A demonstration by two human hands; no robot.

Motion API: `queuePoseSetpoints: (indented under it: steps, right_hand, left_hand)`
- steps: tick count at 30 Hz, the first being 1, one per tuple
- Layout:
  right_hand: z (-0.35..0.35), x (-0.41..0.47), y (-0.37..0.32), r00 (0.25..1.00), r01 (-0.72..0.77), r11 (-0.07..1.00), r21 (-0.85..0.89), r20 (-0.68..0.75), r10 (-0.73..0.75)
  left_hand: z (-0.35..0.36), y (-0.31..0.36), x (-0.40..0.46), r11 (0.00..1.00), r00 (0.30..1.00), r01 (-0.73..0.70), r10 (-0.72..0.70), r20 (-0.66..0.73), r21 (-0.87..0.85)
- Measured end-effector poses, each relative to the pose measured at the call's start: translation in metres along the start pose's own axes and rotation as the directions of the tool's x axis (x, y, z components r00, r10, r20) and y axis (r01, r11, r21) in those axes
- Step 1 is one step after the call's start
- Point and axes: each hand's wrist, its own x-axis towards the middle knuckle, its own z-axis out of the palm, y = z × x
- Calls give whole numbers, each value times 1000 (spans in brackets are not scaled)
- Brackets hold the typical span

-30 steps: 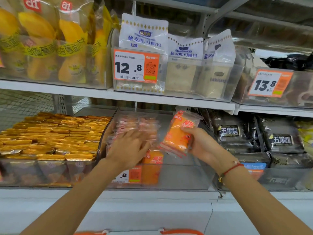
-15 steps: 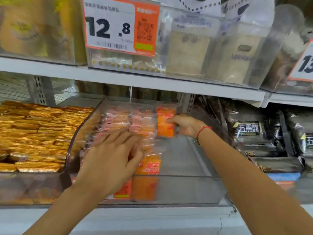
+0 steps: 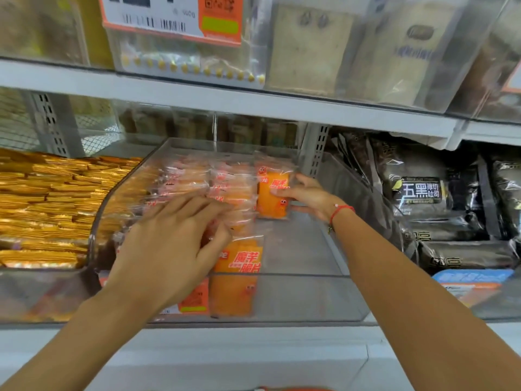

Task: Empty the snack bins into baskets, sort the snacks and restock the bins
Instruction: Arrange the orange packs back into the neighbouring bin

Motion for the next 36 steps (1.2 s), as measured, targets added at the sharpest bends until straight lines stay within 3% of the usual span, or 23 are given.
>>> queuePoseSetpoints:
  steps: [3, 5, 7, 9, 15, 25, 36]
  right_hand:
    - [3, 6, 2, 988, 52, 995, -88, -142, -64]
    - [8, 4, 2, 944, 112, 950, -291, -267, -193]
    - [12, -2, 1, 889, 165, 852, -496, -299, -346]
    - [12, -7, -2, 860, 212, 800, -562, -281, -425]
    - [14, -9, 1, 903, 301, 905, -301, -214, -371]
    - [20, -3, 0, 909, 322, 806, -496, -76, -410]
    - [20, 5, -5, 962, 132, 916, -380, -173, -210]
  left_hand:
    - [0, 0, 0, 1000, 1000, -9, 9, -12, 10]
    - [0, -1, 0, 1000, 1000, -12, 12, -12, 3]
    - [1, -1, 0, 1000, 1000, -15, 15, -17, -3]
    - [1, -1, 0, 1000, 1000, -14, 14, -17, -3]
    - [2, -1, 1, 1000, 999, -20, 20, -30, 0]
    - [4, -1, 1, 1000, 999, -18, 18, -45, 5]
    - [5, -2, 3, 1000, 999, -22, 22, -43, 3]
